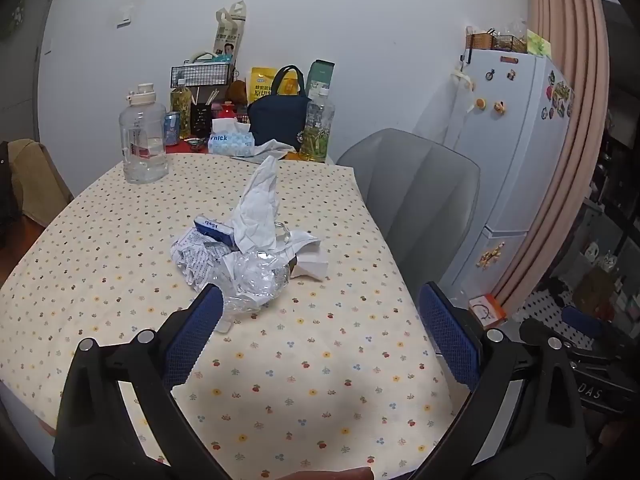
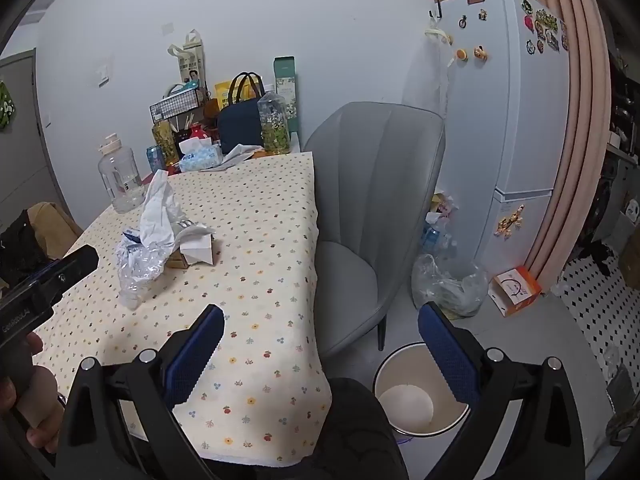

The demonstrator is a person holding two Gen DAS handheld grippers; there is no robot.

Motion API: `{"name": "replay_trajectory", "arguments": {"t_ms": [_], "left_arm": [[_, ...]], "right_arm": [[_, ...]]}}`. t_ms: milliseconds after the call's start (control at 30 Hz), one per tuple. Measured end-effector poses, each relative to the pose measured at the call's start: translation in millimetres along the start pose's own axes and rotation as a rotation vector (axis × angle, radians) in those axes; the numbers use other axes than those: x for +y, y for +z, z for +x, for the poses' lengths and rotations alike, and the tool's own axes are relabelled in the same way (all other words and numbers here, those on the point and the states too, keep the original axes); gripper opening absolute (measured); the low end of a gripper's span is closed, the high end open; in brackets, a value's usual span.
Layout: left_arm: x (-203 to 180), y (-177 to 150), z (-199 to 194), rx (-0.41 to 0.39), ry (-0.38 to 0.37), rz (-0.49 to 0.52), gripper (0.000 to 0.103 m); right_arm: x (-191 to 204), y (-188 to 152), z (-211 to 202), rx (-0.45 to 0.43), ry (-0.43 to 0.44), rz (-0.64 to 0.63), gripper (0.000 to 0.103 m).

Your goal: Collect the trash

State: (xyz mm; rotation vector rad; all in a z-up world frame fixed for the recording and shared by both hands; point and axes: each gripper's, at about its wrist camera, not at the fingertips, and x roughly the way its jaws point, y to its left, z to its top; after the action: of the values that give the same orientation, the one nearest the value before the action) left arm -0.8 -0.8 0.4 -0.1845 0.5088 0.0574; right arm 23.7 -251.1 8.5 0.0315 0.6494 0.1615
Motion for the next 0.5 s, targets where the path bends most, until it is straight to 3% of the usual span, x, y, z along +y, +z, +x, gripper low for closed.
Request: {"name": "replay_trajectory", "arguments": {"t_ms": [500], "left_arm": [[8,16,-8,0.002,-0.005,-0.005,0.097]], "right_arm": [[1,4,-7,-0.001,0.02,0.008,0.095]]}}
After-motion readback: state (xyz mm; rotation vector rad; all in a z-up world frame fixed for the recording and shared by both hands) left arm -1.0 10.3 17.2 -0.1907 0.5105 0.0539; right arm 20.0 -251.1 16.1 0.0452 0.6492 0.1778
